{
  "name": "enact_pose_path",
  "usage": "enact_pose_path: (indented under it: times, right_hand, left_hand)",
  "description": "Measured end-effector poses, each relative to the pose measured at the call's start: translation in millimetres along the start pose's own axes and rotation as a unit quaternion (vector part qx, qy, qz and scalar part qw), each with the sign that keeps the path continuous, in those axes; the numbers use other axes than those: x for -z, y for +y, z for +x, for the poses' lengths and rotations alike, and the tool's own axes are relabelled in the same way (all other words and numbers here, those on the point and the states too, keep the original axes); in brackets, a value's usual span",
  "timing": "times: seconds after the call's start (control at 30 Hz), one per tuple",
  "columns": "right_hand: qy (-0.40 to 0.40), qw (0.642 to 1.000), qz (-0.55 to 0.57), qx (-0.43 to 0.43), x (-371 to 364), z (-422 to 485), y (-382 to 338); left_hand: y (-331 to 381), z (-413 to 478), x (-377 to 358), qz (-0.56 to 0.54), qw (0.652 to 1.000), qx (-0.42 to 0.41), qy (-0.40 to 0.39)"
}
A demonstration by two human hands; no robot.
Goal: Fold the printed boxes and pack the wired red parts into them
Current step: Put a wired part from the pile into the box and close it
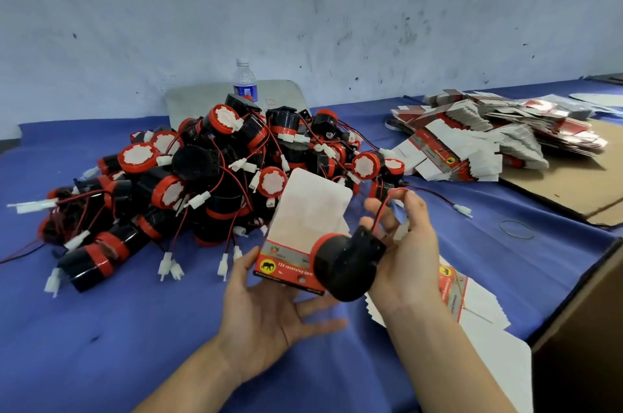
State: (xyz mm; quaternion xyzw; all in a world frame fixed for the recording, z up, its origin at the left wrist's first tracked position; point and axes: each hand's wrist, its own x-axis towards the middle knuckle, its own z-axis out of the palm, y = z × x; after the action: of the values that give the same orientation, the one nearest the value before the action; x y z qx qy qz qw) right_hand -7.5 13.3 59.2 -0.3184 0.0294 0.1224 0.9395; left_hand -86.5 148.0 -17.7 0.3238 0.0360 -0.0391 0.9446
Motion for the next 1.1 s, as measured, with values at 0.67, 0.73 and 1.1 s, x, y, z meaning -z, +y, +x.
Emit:
enact_pose_path:
  times: [0.67,0.73,1.1]
  right_hand:
    - [-0.032,0.884,-0.392,0.254,8,-7,21]
    - [-0.093,0.845,-0.408,0.333,3,-17,21]
    - [-0.310,0.581,-0.740,0.136,14,-26,43]
  left_hand:
    - [3,7,12,-0.100,0.984,-0.041,0.142]
    - [7,11,13,-0.079,0.972,-0.126,0.184]
    - [16,7,17,0.101,0.884,-0.308,0.336]
